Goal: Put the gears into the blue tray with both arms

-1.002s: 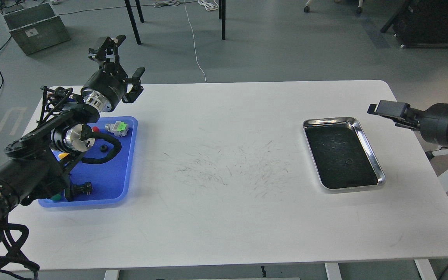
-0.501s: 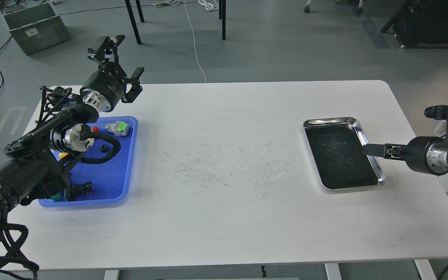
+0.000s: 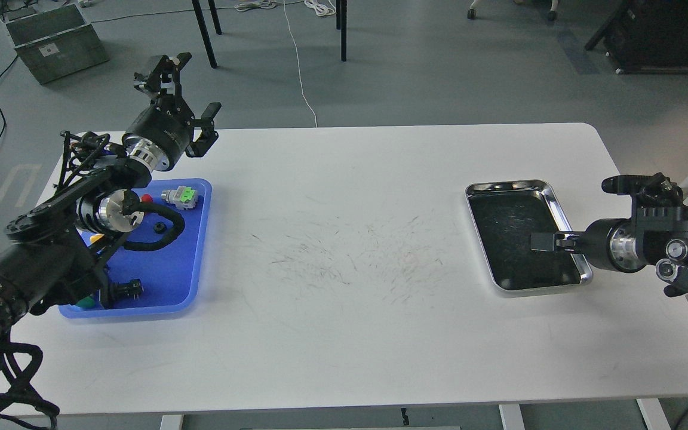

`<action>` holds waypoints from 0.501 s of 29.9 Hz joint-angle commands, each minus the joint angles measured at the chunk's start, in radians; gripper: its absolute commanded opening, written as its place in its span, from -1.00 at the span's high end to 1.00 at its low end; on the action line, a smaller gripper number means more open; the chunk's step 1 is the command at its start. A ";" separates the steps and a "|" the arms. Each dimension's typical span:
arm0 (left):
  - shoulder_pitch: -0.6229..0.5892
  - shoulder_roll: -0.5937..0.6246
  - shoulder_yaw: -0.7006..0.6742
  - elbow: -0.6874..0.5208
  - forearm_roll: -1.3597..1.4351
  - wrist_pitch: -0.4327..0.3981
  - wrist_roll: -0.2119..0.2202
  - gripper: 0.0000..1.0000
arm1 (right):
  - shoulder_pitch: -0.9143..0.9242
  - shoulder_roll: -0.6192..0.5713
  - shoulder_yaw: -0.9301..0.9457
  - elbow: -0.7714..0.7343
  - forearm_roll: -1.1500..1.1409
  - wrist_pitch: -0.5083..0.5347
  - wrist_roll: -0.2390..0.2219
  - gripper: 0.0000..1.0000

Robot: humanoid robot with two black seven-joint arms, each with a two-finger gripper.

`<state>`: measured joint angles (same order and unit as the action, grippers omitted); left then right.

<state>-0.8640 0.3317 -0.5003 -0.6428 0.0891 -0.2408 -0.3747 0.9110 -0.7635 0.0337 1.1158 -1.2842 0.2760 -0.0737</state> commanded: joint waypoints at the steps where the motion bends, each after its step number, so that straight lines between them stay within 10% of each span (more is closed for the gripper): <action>1: -0.001 0.000 0.000 0.000 0.000 0.000 0.000 -0.96 | 0.002 0.006 -0.020 -0.017 -0.001 -0.009 0.000 -0.76; 15: -0.003 0.000 0.000 0.000 0.000 0.000 0.000 -0.96 | 0.003 0.052 -0.035 -0.054 -0.007 -0.012 -0.003 -0.38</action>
<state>-0.8669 0.3304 -0.5002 -0.6424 0.0891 -0.2406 -0.3747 0.9136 -0.7159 0.0002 1.0636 -1.2909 0.2646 -0.0774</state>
